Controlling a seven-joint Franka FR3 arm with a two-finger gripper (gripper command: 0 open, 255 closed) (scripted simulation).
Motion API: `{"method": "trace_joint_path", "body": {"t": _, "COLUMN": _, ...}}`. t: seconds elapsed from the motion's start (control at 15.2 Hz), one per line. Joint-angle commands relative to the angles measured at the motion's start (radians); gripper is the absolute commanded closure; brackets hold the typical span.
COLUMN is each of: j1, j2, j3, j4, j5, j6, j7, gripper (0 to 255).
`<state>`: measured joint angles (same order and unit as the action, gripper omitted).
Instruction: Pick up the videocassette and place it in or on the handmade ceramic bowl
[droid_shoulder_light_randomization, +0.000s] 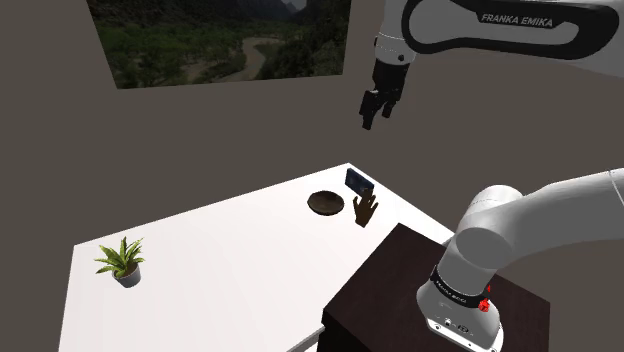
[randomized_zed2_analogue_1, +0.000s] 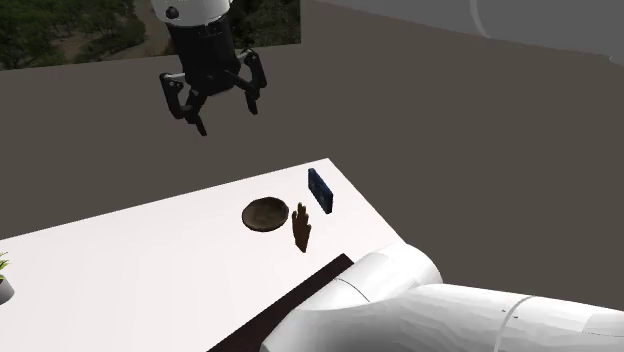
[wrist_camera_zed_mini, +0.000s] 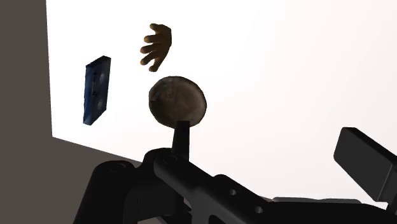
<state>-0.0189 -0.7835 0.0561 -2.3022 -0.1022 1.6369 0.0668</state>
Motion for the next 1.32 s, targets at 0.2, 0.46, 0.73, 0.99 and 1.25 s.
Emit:
{"method": "trace_joint_path", "body": {"t": 0.2, "j1": -0.018, "j2": 0.04, "j3": -0.047, "j4": -0.041, "j5": -0.018, "j6": 0.079, "j7": -0.03, "gripper": 0}}
{"method": "trace_joint_path", "body": {"t": 0.46, "j1": -0.042, "j2": 0.111, "j3": -0.111, "j4": -0.079, "j5": -0.039, "j6": 0.186, "j7": -0.07, "gripper": 0}}
{"method": "trace_joint_path", "body": {"t": 0.73, "j1": -0.064, "j2": 0.202, "j3": -0.173, "j4": -0.098, "j5": -0.053, "j6": 0.292, "j7": -0.111, "gripper": 0}}
{"method": "trace_joint_path", "body": {"t": 0.99, "j1": -0.083, "j2": 0.31, "j3": -0.235, "j4": -0.097, "j5": -0.056, "j6": 0.395, "j7": -0.156, "gripper": 0}}
{"method": "trace_joint_path", "body": {"t": 1.25, "j1": -0.096, "j2": 0.434, "j3": -0.295, "j4": -0.077, "j5": -0.042, "j6": 0.493, "j7": -0.207, "gripper": 0}}
